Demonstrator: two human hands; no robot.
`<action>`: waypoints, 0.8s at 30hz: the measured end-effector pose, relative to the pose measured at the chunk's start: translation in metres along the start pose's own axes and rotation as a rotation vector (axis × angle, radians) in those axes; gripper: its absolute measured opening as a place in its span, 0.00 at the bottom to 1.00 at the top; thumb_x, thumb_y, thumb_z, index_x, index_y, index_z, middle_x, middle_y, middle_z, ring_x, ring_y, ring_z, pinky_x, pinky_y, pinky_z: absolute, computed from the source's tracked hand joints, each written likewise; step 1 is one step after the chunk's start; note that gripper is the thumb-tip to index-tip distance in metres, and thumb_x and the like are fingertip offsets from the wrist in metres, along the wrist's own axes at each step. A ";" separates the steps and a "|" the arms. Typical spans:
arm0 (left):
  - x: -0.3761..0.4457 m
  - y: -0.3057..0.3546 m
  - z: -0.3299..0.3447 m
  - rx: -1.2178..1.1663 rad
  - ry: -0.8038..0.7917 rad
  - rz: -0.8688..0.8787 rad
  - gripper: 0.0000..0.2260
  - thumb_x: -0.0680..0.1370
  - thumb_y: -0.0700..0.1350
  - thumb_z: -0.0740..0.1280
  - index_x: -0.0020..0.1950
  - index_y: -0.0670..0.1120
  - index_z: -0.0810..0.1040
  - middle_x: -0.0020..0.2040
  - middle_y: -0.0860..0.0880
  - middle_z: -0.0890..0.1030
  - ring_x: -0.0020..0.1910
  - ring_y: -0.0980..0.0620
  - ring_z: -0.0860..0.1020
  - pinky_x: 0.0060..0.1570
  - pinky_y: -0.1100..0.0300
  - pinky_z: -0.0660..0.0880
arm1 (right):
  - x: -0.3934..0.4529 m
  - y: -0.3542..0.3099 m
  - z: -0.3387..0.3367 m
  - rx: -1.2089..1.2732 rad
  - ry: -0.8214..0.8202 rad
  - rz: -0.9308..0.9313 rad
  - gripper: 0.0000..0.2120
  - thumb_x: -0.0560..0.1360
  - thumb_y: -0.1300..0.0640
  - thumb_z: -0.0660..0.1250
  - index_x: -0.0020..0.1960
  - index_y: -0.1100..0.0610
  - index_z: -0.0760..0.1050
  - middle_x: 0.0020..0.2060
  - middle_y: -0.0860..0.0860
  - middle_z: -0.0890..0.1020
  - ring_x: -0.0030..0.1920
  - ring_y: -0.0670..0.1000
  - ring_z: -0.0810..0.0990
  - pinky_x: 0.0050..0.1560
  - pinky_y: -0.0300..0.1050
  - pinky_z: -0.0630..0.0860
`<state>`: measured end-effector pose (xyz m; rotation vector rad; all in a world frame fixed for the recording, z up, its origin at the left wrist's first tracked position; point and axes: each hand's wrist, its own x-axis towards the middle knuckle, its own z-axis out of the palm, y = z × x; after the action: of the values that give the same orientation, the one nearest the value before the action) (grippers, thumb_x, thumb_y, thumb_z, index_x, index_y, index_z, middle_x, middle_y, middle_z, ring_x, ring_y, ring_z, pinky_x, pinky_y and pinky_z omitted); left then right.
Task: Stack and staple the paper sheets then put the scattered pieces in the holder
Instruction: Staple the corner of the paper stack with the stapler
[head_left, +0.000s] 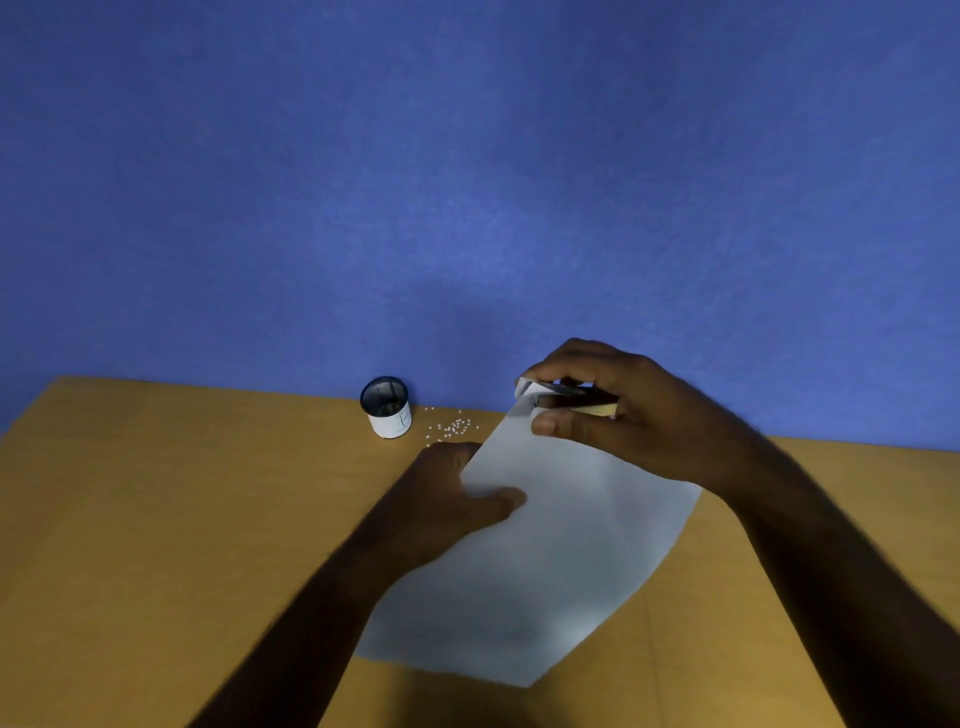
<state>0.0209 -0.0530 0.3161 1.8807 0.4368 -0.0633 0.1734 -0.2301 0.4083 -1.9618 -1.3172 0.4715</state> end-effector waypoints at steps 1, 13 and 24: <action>0.000 0.001 0.000 0.003 0.004 0.008 0.09 0.77 0.52 0.77 0.52 0.63 0.80 0.43 0.72 0.83 0.46 0.71 0.83 0.40 0.74 0.77 | 0.001 -0.001 0.000 -0.001 0.009 -0.010 0.16 0.77 0.47 0.70 0.63 0.51 0.79 0.55 0.42 0.80 0.61 0.46 0.80 0.58 0.42 0.79; -0.004 0.008 -0.005 -0.014 -0.002 0.061 0.10 0.79 0.48 0.76 0.49 0.62 0.78 0.38 0.78 0.80 0.44 0.77 0.80 0.37 0.80 0.73 | 0.007 -0.005 0.001 -0.029 0.029 -0.083 0.13 0.79 0.51 0.70 0.61 0.54 0.80 0.53 0.43 0.81 0.57 0.49 0.81 0.56 0.49 0.80; 0.002 -0.002 -0.001 -0.007 0.031 0.020 0.10 0.77 0.49 0.77 0.50 0.62 0.79 0.43 0.69 0.81 0.43 0.75 0.81 0.36 0.78 0.75 | 0.011 0.003 0.012 -0.048 0.083 -0.130 0.09 0.81 0.53 0.68 0.57 0.55 0.81 0.50 0.46 0.82 0.54 0.50 0.82 0.51 0.50 0.80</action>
<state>0.0222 -0.0509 0.3141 1.8814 0.4384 -0.0190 0.1723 -0.2167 0.3991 -1.8998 -1.4040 0.2952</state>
